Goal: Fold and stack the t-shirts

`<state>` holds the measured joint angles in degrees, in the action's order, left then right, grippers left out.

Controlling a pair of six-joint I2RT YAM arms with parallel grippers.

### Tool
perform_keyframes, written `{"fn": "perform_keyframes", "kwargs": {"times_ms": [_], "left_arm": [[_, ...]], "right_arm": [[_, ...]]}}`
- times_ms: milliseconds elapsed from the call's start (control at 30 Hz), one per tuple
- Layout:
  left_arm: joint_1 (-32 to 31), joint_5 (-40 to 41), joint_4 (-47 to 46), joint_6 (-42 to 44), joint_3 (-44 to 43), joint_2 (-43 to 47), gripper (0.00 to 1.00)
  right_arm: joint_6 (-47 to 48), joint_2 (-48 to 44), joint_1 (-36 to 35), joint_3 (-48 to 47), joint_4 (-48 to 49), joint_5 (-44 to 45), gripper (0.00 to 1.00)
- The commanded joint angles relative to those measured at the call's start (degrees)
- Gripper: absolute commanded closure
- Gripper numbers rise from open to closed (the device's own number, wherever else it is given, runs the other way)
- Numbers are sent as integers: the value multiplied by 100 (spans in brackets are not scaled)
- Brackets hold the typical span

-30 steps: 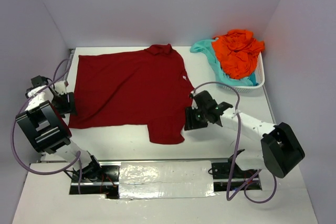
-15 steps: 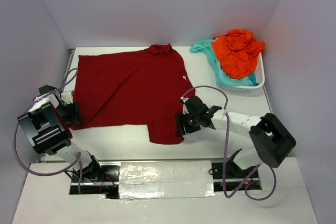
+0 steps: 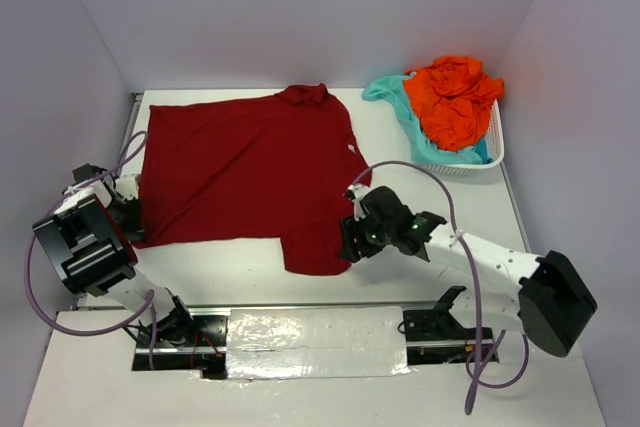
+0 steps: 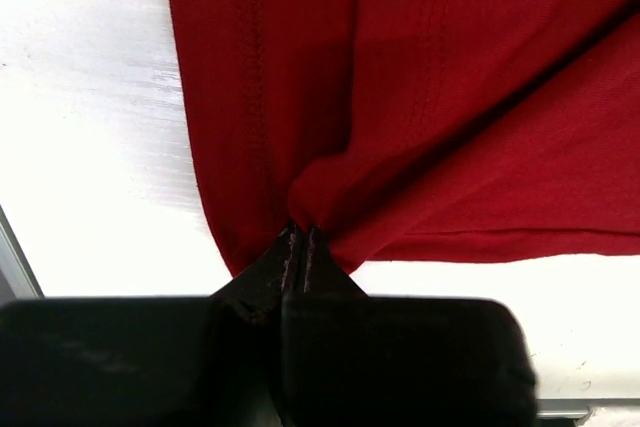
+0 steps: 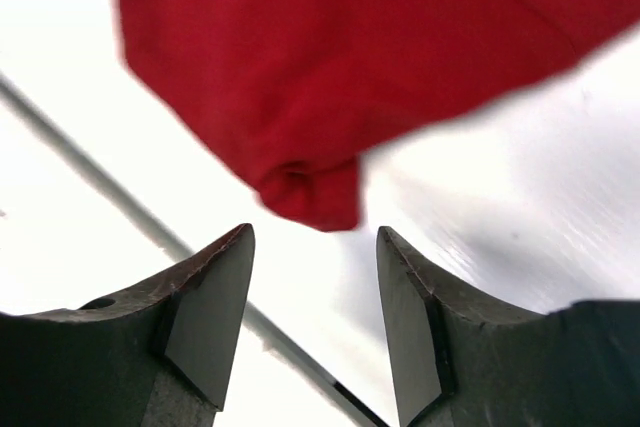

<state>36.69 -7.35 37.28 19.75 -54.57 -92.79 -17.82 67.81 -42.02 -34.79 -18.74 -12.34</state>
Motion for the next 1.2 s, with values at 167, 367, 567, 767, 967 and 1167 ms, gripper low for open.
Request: {"fn": "perform_keyframes", "kwargs": {"times_ms": [167,367,567,767,967,1167], "left_arm": [[40,-135,227,187,-177,209,100],[40,-248,456,214,-528,305,100],[-30,-1101,474,161,-1178,184,100],[-461,-1777,1676,20,-3629,-704,100],[-461,-1146,2995,923,-3554,-460,100],[-469,-400,3136,1522,-1841,332,100]], "right_arm": [[130,679,-122,-19,336,-330,36],[16,1761,-87,-546,134,-357,48],[-107,1657,500,-1195,-156,-216,100],[164,1077,2198,-2979,-1644,-341,100],[-106,-396,2067,-2219,-2713,-453,100],[-1152,-1462,1347,-970,-2757,-603,100]]}}
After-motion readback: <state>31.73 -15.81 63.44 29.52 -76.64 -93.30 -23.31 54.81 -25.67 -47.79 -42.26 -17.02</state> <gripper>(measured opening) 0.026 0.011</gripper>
